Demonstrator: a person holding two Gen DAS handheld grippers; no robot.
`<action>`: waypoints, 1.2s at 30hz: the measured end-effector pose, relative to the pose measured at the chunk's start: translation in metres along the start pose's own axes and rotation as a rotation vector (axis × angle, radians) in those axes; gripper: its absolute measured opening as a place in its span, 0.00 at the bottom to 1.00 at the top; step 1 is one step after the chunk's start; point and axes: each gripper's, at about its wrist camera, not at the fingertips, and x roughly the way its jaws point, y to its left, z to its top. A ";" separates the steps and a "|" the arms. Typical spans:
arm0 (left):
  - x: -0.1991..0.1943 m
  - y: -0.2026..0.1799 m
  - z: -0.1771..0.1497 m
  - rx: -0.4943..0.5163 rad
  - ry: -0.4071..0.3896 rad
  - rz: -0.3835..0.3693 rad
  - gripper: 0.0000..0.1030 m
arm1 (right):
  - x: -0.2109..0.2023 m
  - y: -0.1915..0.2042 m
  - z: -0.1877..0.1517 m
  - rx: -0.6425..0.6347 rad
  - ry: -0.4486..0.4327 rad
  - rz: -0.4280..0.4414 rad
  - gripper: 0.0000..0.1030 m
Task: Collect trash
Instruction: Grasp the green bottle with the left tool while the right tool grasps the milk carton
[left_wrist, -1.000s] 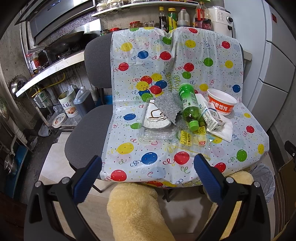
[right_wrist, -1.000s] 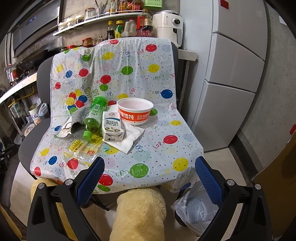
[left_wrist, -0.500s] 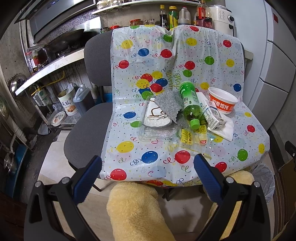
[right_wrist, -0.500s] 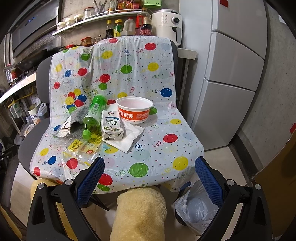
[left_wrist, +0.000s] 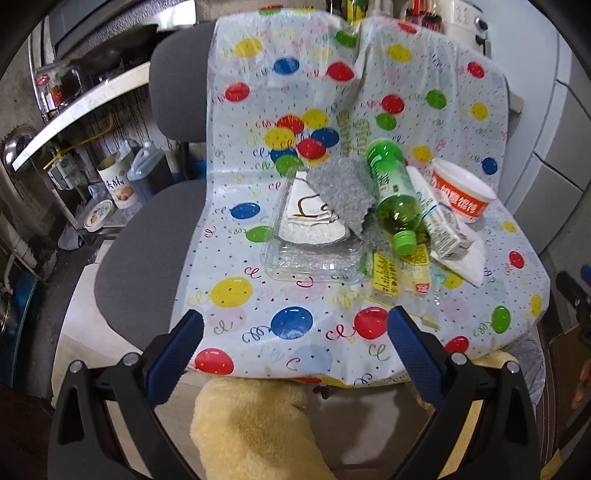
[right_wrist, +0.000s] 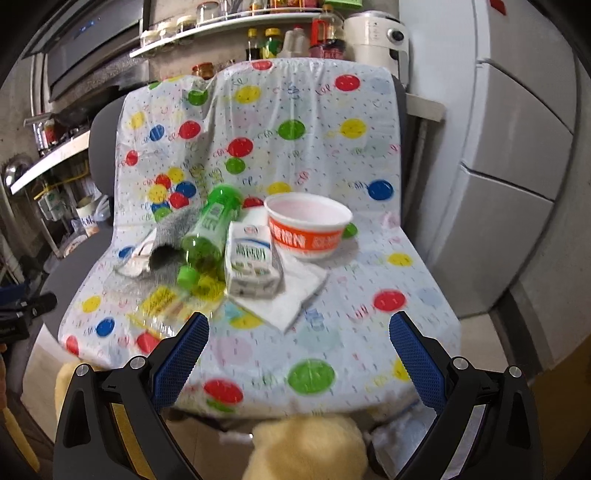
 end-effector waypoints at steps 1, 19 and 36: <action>0.009 -0.001 0.002 0.002 0.010 -0.002 0.94 | 0.008 0.002 0.002 -0.007 0.002 0.001 0.94; 0.099 -0.026 0.035 0.072 0.046 -0.012 0.94 | 0.162 0.017 0.007 0.018 0.157 0.290 0.90; 0.091 -0.049 0.045 0.102 0.038 -0.067 0.88 | 0.208 0.009 0.010 0.131 0.273 0.383 0.77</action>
